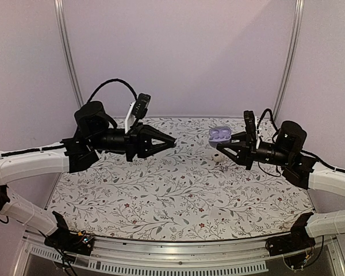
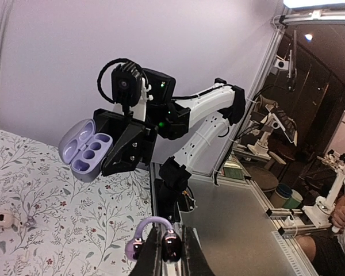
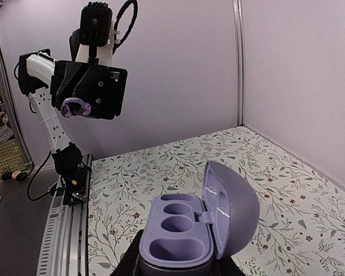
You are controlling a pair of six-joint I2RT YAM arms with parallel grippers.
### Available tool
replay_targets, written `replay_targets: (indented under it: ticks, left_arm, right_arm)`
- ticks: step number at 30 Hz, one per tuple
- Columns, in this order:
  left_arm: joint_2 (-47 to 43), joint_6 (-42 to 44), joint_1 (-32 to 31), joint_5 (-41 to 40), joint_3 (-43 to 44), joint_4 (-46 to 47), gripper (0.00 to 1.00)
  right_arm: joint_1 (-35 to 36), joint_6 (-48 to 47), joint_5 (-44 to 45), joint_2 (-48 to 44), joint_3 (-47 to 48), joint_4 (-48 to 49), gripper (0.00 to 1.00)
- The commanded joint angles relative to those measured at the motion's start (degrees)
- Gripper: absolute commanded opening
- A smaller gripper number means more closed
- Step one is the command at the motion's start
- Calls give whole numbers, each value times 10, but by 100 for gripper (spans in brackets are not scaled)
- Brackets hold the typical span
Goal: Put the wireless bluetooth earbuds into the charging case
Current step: Insert the right earbud into the right side groove of the charging case.
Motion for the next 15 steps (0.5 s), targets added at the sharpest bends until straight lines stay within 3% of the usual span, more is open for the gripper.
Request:
replay_targets:
  ticks: [1, 15]
  left_arm:
    - [-13, 39, -25, -131, 12, -38, 0]
    - [55, 129, -135, -312, 72, -65, 0]
  right_arm:
    - [18, -12, 59, 18, 23, 29, 0]
    - [92, -97, 106, 50, -2, 135, 0]
